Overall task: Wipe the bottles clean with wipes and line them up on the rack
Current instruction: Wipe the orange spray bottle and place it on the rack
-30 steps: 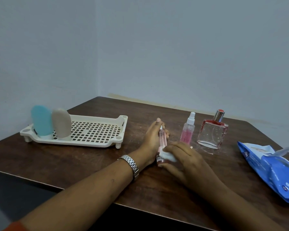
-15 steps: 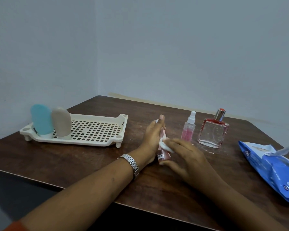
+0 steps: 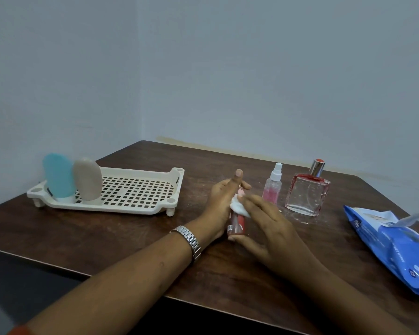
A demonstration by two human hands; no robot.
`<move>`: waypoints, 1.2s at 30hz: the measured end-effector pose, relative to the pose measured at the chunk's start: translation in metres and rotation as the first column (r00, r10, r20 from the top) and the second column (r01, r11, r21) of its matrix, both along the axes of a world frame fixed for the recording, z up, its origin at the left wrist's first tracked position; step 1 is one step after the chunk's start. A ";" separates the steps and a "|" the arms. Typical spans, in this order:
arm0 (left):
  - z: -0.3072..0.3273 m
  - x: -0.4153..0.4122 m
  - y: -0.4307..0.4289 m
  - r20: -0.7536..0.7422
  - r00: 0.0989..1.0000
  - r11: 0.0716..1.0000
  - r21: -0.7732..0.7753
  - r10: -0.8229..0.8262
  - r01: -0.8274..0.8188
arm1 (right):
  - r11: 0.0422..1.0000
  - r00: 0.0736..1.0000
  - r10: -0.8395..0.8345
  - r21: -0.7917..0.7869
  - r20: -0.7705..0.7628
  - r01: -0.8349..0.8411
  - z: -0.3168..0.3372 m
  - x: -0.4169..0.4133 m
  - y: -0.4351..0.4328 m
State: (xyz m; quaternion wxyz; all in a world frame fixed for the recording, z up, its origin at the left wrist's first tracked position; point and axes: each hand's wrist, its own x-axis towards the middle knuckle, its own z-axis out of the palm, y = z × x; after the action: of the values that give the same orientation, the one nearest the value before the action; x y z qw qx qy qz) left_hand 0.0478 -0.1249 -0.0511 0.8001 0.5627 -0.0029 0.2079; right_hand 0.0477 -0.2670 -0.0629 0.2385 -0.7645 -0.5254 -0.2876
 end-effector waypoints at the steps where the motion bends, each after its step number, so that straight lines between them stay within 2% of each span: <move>1: 0.000 0.000 0.000 0.002 1.000 1.000 0.002 -0.022 0.022 | 1.000 1.000 0.000 -0.005 -0.007 0.000 -0.001 0.001 0.001; 4: 0.000 -0.002 0.000 0.020 0.997 0.997 -0.004 -0.074 0.074 | 0.999 0.999 -0.033 -0.035 -0.026 0.032 -0.002 0.004 0.002; 9: -0.001 -0.003 0.000 -0.030 0.999 1.000 -0.007 -0.026 0.025 | 0.990 0.993 -0.116 -0.081 0.014 0.116 -0.002 0.004 0.002; 15: 0.006 -0.004 -0.001 -0.110 0.992 0.997 -0.061 -0.055 0.049 | 0.996 0.952 -0.083 -0.011 0.295 0.090 0.003 -0.002 0.001; 18: 0.010 -0.007 -0.003 -0.094 0.994 0.997 -0.059 -0.065 0.059 | 0.997 0.940 -0.050 -0.033 0.339 0.065 0.003 -0.003 -0.003; 21: 0.012 -0.008 -0.003 -0.081 0.995 0.996 -0.075 -0.051 0.045 | 1.000 0.955 -0.007 -0.025 0.297 0.015 0.005 0.000 -0.005; 24: 0.012 -0.008 -0.004 -0.090 0.995 0.993 -0.109 -0.043 0.033 | 0.999 0.967 -0.031 -0.009 0.255 0.035 0.007 0.001 -0.004; 30: 0.011 -0.011 -0.006 -0.149 0.980 0.979 -0.172 -0.133 0.106 | 0.998 0.981 -0.057 -0.001 0.188 0.058 0.003 0.008 0.000; 36: 0.006 -0.016 -0.016 -0.162 0.963 0.976 -0.021 -0.217 0.217 | 0.974 0.984 -0.159 0.179 0.079 0.143 0.012 0.012 -0.009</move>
State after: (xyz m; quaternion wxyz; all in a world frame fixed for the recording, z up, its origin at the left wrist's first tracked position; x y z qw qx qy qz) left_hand 0.0318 -0.1411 -0.0449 0.8165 0.5729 0.0016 0.0721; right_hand 0.0602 -0.2764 -0.0507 0.2565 -0.7645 -0.4495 -0.3844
